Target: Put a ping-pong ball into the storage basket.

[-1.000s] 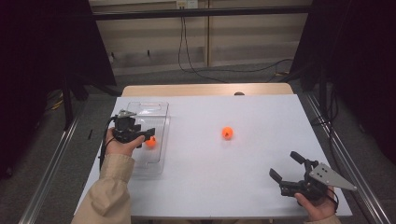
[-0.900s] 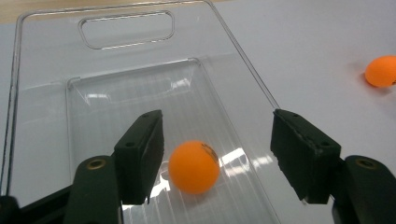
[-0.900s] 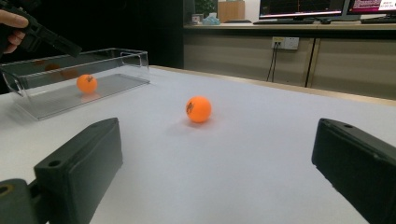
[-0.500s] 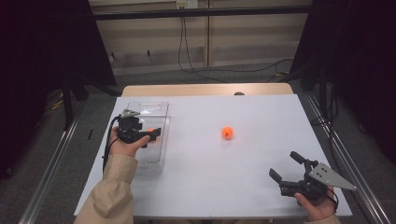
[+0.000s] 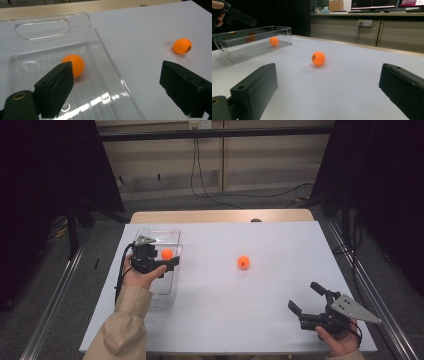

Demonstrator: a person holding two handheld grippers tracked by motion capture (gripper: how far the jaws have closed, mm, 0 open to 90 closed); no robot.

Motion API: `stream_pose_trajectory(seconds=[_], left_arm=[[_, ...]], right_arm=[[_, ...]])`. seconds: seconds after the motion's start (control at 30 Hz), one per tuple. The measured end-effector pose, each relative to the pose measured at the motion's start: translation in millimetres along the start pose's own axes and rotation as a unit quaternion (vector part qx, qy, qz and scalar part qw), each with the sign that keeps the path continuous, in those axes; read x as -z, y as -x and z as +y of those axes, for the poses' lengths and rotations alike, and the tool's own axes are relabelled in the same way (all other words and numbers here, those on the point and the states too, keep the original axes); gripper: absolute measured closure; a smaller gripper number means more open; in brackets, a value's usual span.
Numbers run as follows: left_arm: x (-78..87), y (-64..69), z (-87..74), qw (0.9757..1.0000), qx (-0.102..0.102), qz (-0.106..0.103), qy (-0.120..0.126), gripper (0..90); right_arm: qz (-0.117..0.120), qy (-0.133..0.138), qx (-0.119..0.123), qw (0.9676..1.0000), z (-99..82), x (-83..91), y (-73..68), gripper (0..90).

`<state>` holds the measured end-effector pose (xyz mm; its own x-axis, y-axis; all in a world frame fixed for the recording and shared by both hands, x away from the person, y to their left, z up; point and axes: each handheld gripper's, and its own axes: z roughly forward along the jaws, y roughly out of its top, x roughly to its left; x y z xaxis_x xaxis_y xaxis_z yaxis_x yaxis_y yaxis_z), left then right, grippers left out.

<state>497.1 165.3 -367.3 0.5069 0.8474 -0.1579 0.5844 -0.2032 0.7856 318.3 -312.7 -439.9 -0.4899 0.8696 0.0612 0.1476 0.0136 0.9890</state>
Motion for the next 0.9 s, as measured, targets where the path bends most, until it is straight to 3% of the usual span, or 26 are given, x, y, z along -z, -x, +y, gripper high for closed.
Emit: stream_pose_trajectory(seconds=[0.1, 0.13, 0.33, 0.4, 0.47, 0.73, 0.77, 0.8, 0.83, 0.87, 0.9], left_arm=[[-1.7, 3.9, 0.6, 1.0000, 0.001, -0.007, 0.005, 12.1], [-1.6, 4.4, 1.1, 0.9999, -0.008, -0.008, -0.003, 12.2], [-7.1, 13.7, 2.1, 0.9999, -0.004, -0.014, 0.002, 11.9], [-8.4, 16.5, 2.5, 0.9997, -0.013, -0.019, -0.003, 11.7], [-10.3, 20.6, 2.4, 0.9997, -0.006, -0.022, 0.002, 11.6], [-16.9, 32.8, 4.8, 0.9994, -0.012, -0.032, 0.004, 11.5], [-16.4, 32.4, 5.4, 0.9991, -0.022, -0.035, -0.005, 11.5], [-18.5, 35.9, 5.4, 0.9994, -0.011, -0.032, 0.005, 11.5], [-17.9, 34.6, 6.3, 0.9988, -0.029, -0.039, -0.006, 11.5], [-20.2, 38.7, 6.1, 0.9993, -0.013, -0.036, 0.004, 11.5], [-20.5, 39.6, 6.6, 0.9992, -0.018, -0.036, 0.000, 11.5]], right_arm=[[0.002, 0.000, 0.000, 1.0000, 0.3, -0.2, -0.5, 1.2], [0.004, -0.001, 0.000, 1.0000, 0.1, -0.3, -0.6, 1.2], [0.003, -0.001, 0.002, 1.0000, 0.0, 0.1, 0.0, 1.2], [0.002, 0.000, 0.001, 1.0000, 0.3, -0.1, -0.3, 1.2], [0.004, -0.001, 0.002, 1.0000, 0.1, -0.9, -0.6, 1.2], [0.004, 0.000, 0.002, 1.0000, 0.1, -1.0, -0.6, 1.2], [0.006, -0.002, 0.004, 1.0000, 0.1, -0.7, -0.6, 1.2], [0.006, -0.002, 0.004, 1.0000, 0.1, -0.9, -0.6, 1.2], [0.005, -0.002, 0.004, 1.0000, 0.0, -1.1, -0.7, 1.2], [0.006, -0.002, 0.005, 1.0000, 0.1, -1.1, -0.7, 1.2], [0.006, -0.002, 0.004, 1.0000, 0.1, -0.9, -0.8, 1.2]])
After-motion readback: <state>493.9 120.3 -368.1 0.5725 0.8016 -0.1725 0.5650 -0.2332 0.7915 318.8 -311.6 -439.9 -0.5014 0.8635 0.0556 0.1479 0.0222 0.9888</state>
